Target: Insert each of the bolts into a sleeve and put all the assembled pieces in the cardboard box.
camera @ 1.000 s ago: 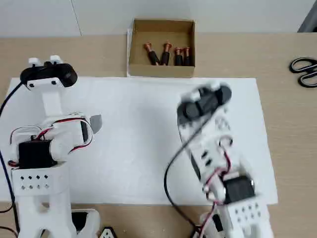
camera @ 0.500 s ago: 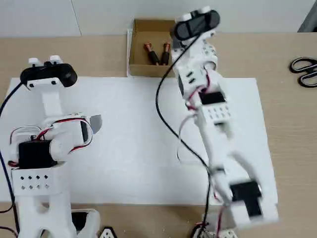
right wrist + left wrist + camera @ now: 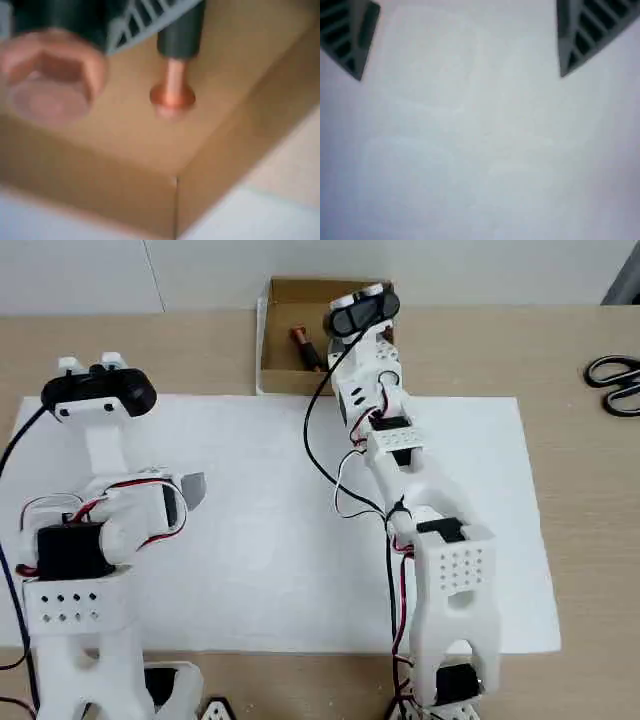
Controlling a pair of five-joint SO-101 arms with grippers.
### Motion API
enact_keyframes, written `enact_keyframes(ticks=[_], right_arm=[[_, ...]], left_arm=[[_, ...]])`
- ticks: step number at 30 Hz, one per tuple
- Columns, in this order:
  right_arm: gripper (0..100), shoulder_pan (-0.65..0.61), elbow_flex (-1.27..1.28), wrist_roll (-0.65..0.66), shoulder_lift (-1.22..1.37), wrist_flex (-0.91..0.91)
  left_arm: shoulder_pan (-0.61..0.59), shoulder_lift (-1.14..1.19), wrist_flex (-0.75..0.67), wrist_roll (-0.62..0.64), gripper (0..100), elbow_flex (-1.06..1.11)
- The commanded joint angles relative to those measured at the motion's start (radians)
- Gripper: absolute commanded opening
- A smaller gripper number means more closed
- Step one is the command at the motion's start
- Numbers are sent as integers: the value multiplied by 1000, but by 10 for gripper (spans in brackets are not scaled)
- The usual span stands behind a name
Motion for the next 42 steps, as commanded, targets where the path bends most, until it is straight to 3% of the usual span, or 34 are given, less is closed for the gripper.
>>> enact_keyframes(ticks=[1,4,11,16,20,24,29,42], right_arm=[[9,8,-104,11,24,-28],[36,8,-106,11,59,-28],[236,7,-109,11,81,18],[245,15,-110,15,76,13],[245,18,-109,98,-22,35],[246,18,-109,121,-231,225],[246,12,-104,118,-556,492],[246,-122,-103,117,-1297,1391]], left_arm=[[-6,-3,-2,-6,240,-4],[-6,-3,-2,-6,240,-4],[-5,-3,-2,-6,240,-4],[-5,-3,-3,-6,240,-4],[-5,-8,-15,-6,240,-5],[-5,-9,-11,-15,240,-10],[-5,-46,-9,-126,240,-54],[-5,-479,-48,-147,242,-19]])
